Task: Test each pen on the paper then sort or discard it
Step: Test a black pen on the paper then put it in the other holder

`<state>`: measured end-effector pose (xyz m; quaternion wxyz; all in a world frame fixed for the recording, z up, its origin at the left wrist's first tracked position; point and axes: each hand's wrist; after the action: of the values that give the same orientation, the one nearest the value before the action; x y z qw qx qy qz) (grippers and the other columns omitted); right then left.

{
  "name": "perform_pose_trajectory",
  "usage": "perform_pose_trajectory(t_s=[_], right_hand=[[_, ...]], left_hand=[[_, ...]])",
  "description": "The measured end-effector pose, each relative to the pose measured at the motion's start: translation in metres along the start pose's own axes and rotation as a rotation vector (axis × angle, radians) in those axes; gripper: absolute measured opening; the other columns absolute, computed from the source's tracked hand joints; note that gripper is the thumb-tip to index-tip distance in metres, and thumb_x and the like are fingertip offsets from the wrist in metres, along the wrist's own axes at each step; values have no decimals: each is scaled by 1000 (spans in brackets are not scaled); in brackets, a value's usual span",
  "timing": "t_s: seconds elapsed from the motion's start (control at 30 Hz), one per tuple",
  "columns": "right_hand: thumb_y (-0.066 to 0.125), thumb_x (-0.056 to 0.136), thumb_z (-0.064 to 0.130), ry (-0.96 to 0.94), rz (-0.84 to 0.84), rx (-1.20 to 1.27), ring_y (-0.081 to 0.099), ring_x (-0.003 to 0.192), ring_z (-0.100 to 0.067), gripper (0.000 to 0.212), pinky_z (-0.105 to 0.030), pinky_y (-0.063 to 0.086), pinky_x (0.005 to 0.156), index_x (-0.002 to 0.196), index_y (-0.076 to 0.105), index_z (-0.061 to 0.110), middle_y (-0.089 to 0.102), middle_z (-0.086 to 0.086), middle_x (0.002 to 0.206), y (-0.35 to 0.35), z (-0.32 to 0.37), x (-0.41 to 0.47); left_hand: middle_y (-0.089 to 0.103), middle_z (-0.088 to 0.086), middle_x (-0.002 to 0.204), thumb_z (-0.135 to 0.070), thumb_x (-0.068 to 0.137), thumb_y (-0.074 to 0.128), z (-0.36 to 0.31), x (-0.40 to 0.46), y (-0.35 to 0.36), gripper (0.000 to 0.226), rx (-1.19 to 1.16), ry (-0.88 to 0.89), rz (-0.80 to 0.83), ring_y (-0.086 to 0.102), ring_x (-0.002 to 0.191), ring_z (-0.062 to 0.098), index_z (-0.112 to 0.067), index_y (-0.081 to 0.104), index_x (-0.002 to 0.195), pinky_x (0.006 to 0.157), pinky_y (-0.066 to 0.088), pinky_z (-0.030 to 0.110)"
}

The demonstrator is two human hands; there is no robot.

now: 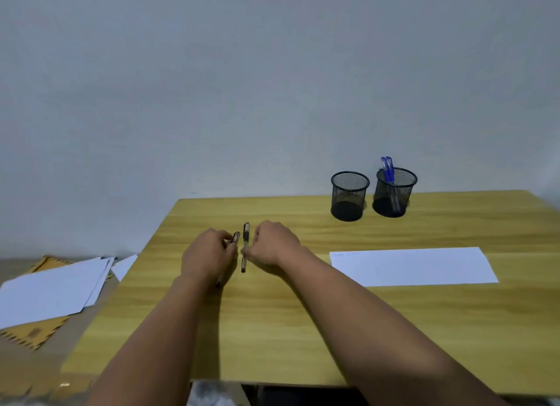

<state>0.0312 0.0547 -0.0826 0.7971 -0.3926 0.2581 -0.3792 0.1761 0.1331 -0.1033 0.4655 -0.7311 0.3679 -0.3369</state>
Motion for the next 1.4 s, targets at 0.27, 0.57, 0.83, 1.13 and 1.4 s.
perform_pose_trajectory(t_s=[0.27,0.57,0.83,1.13,1.4], right_hand=[[67,94,26,91,-78,-118,56,91,-31,16,-35,44,75,98,54,17,66,-7,109,-4,-5,0],[73,93,16,149,-77,573,63,63,-30,20,-41,53,58,83,68,-1,72,-18,74,-52,-56,-18],[79,95,19,181,-163,1017,60,55,-10,14,-21,48,49,96,77,5,73,-3,76,-118,-108,-57],[58,109,31,175,-363,1146,40,48,-10,28,-18,31,44,92,72,13,50,4,59,-112,-122,-66],[56,108,30,385,-477,1196,34,42,-12,36,-23,26,43,78,63,13,50,5,48,-107,-142,-53]], left_hand=[[64,-1,108,-40,94,59,-1,5,7,26,-10,-12,-30,63,98,25,-29,71,115,73,54,38],[55,0,143,-39,95,58,-36,-1,-2,52,17,182,-124,51,124,30,-27,50,146,90,52,43],[74,-9,99,-30,95,64,-101,0,-2,18,-87,462,-213,64,96,24,-27,75,109,74,51,39],[66,4,80,-38,102,49,-181,-15,7,28,-353,555,146,58,77,27,-19,53,81,71,47,42],[68,9,93,-38,106,34,-221,-30,18,42,-329,420,335,61,89,30,-7,61,92,87,50,47]])
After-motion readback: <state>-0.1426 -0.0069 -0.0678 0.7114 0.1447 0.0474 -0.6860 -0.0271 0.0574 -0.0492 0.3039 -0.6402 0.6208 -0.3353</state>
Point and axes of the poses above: each hand's wrist, its own x-axis towards the middle knuckle, its own y-axis out of the palm, z = x × y
